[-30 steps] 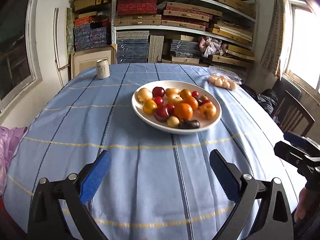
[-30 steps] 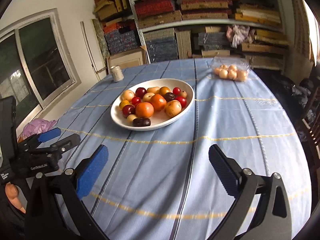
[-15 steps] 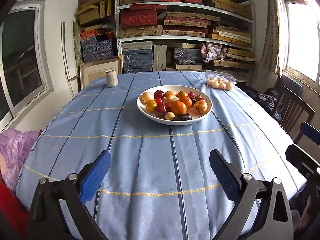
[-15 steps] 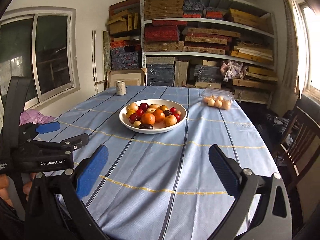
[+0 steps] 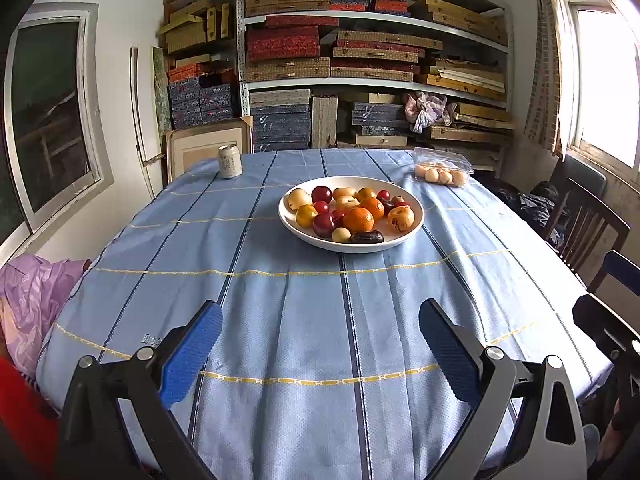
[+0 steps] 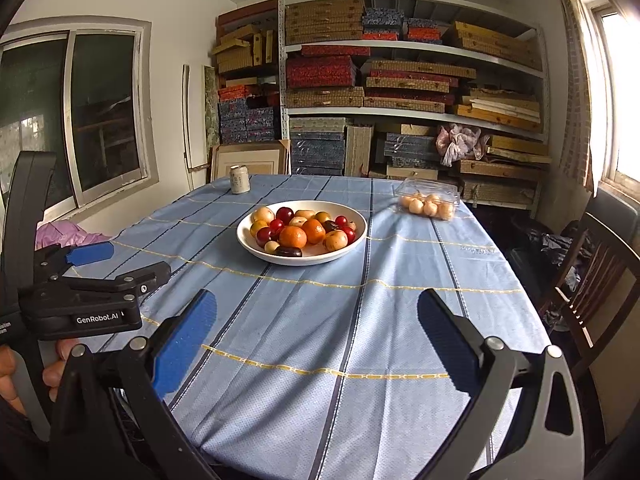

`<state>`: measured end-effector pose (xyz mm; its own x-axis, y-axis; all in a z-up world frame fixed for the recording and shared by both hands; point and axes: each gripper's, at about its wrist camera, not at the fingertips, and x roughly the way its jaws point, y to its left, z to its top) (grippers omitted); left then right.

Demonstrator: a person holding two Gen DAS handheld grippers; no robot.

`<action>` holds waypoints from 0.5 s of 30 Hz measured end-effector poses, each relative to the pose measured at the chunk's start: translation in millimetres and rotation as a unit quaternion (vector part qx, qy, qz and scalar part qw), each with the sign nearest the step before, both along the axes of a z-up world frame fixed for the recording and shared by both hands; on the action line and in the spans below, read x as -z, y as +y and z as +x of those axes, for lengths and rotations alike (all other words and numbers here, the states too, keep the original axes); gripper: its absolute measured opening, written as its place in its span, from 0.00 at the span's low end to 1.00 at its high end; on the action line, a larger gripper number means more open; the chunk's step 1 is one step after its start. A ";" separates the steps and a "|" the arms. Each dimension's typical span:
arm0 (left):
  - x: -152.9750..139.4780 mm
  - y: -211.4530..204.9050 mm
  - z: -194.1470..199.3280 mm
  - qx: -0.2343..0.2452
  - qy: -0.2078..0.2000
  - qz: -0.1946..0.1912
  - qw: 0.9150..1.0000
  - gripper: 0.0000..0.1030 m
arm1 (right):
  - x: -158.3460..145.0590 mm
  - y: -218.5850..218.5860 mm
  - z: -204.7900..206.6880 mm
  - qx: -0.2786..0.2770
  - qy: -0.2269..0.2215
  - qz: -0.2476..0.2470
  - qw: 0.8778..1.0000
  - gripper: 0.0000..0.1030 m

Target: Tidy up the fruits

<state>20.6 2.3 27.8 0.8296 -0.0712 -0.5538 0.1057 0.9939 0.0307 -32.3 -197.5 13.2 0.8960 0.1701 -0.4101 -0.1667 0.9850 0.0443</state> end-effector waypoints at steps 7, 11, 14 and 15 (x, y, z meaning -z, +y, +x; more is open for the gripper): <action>-4.6 4.1 -1.1 -0.045 -0.018 0.018 0.999 0.96 | -1.2 -3.4 2.4 0.003 0.002 0.011 1.000 0.96; -7.3 5.7 -1.7 -0.040 -0.022 0.016 0.999 0.96 | -0.6 -5.0 4.1 0.004 0.005 0.014 1.000 0.96; -7.9 3.2 -2.4 -0.022 -0.018 0.013 1.000 0.96 | -0.1 -5.9 4.8 0.005 0.005 0.014 1.000 0.96; -7.7 2.4 -2.2 -0.020 -0.017 0.011 1.000 0.96 | -0.4 -6.2 4.7 0.004 0.005 0.014 1.000 0.96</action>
